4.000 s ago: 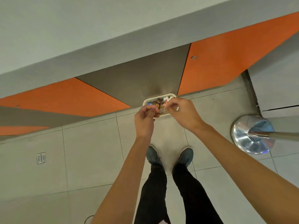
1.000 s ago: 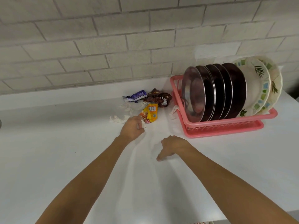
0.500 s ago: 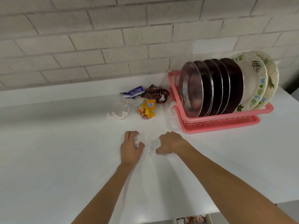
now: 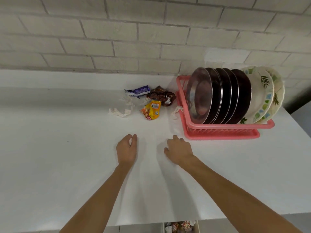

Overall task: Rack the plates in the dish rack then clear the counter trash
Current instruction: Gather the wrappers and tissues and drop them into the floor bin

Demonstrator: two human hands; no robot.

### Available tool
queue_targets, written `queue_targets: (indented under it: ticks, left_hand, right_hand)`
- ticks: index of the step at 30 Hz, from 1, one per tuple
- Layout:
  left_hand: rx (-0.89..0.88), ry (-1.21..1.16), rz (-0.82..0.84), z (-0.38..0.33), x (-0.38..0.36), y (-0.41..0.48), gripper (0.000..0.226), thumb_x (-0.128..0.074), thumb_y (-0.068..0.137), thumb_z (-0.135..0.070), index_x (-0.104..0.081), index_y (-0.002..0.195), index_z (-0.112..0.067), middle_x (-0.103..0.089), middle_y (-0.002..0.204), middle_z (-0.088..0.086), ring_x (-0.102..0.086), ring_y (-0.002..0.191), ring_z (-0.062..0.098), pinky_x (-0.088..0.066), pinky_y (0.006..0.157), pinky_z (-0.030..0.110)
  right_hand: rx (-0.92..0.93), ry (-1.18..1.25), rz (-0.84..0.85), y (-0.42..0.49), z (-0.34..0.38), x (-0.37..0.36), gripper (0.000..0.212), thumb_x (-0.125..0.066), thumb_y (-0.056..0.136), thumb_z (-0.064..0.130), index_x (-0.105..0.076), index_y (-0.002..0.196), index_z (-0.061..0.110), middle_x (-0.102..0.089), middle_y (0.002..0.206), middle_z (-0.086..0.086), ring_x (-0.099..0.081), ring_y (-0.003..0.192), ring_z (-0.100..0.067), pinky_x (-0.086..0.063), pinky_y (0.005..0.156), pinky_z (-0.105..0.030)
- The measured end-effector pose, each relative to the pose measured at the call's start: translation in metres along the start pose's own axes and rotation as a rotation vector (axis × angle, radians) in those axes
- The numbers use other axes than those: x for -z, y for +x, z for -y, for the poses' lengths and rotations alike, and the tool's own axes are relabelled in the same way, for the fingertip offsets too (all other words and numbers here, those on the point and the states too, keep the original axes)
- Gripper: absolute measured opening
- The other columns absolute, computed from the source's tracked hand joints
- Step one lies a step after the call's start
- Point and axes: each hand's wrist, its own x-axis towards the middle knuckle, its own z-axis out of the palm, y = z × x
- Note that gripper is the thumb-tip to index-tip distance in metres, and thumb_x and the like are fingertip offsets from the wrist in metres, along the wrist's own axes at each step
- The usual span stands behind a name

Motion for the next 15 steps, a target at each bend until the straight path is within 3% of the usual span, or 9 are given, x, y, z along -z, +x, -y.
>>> queue_targets:
  ticks: [2, 4, 8, 11, 15]
  left_hand:
    - [0.085, 0.006, -0.014, -0.006, -0.005, 0.007, 0.038, -0.046, 0.101, -0.032, -0.046, 0.069, -0.012, -0.049, 0.059, 0.005, -0.047, 0.059, 0.021, -0.034, 0.059, 0.034]
    - [0.094, 0.054, -0.006, -0.009, -0.007, 0.016, 0.035, -0.044, 0.101, -0.033, -0.054, 0.078, -0.008, -0.056, 0.064, 0.007, -0.055, 0.066, 0.027, -0.037, 0.062, 0.034]
    - [0.037, 0.181, 0.042, -0.011, -0.012, 0.026, 0.032, -0.043, 0.101, -0.035, -0.061, 0.092, -0.011, -0.064, 0.074, 0.007, -0.058, 0.071, 0.026, -0.040, 0.065, 0.031]
    - [0.039, 0.217, 0.052, -0.012, -0.015, 0.023, 0.031, -0.042, 0.100, -0.036, -0.060, 0.089, -0.013, -0.060, 0.068, 0.003, -0.057, 0.068, 0.026, -0.042, 0.064, 0.033]
    - [0.051, 0.208, 0.052, -0.009, -0.016, 0.021, 0.030, -0.042, 0.099, -0.037, -0.059, 0.087, -0.015, -0.058, 0.066, 0.001, -0.058, 0.067, 0.025, -0.045, 0.064, 0.034]
  right_hand:
    - [0.026, -0.003, -0.026, 0.013, -0.007, 0.020, 0.035, -0.046, 0.095, 0.030, -0.054, 0.123, 0.010, -0.049, 0.121, -0.012, -0.056, 0.106, -0.032, -0.043, 0.078, -0.036]
    - [0.033, -0.002, -0.072, 0.027, -0.010, 0.033, 0.038, -0.052, 0.092, 0.026, -0.050, 0.126, 0.009, -0.043, 0.128, -0.014, -0.056, 0.107, -0.034, -0.045, 0.079, -0.039]
    - [-0.006, 0.029, -0.083, 0.059, -0.009, 0.044, 0.052, -0.056, 0.089, 0.018, -0.038, 0.136, 0.009, -0.017, 0.150, -0.020, -0.056, 0.109, -0.039, -0.046, 0.084, -0.040]
    - [-0.082, 0.023, -0.052, 0.083, -0.005, 0.039, 0.063, -0.056, 0.088, 0.010, -0.027, 0.144, 0.006, 0.001, 0.156, -0.023, -0.044, 0.126, -0.043, -0.042, 0.097, -0.041]
    - [-0.164, 0.029, 0.004, 0.113, 0.001, 0.031, 0.061, -0.053, 0.090, 0.014, -0.027, 0.141, -0.006, -0.015, 0.150, -0.029, -0.032, 0.134, -0.043, -0.036, 0.104, -0.042]
